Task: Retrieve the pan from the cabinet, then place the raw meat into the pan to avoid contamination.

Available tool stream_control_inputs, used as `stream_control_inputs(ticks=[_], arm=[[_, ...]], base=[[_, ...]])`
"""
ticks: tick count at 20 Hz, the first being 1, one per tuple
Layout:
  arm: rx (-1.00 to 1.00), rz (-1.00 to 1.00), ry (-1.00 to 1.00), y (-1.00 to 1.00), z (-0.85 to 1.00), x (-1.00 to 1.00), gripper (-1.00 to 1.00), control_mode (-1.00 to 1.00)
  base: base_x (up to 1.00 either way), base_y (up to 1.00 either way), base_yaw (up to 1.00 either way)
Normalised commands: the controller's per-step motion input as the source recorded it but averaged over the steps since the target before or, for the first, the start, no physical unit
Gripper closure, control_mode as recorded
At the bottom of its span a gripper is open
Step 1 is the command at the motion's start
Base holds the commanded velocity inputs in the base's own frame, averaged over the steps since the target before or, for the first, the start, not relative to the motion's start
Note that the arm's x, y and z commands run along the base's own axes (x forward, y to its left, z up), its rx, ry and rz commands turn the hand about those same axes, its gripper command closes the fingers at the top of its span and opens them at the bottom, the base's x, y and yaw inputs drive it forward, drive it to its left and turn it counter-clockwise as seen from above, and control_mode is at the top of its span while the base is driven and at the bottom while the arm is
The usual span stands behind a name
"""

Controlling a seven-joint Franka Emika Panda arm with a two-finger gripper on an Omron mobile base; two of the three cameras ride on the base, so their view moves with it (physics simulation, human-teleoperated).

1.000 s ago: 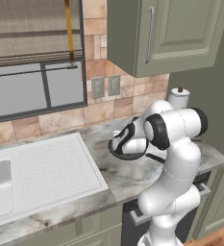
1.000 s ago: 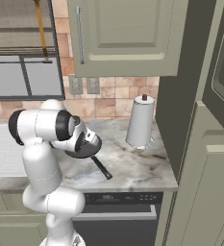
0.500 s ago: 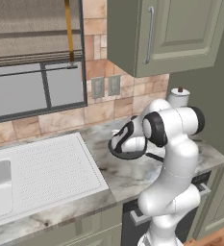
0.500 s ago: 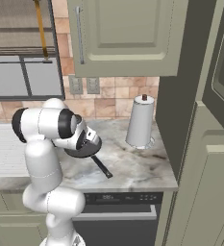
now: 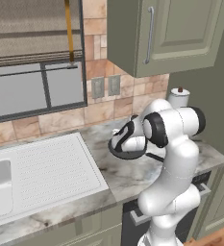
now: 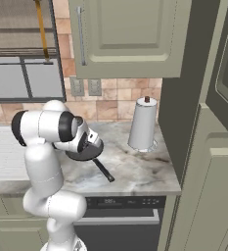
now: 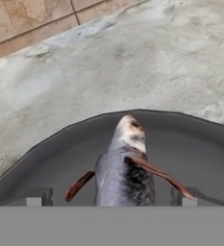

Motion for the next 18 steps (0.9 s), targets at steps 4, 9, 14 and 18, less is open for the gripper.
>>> stream_control_inputs(ticks=[4, 9, 14, 18], arm=[[0.0, 0.0, 0.0, -0.03, 0.16, -0.04, -1.0, -1.0], [0.0, 0.0, -0.01, -0.06, 0.39, -0.17, -1.0, -1.0], [0.0, 0.0, -0.01, -0.03, 0.51, -0.27, -1.0, -1.0], [0.0, 0.0, 0.0, 0.0, 0.55, -0.31, -1.0, -1.0]], base=[[0.0, 0.0, 0.0], [0.0, 0.0, 0.0], [0.0, 0.0, 0.0], [0.0, 0.0, 0.0]])
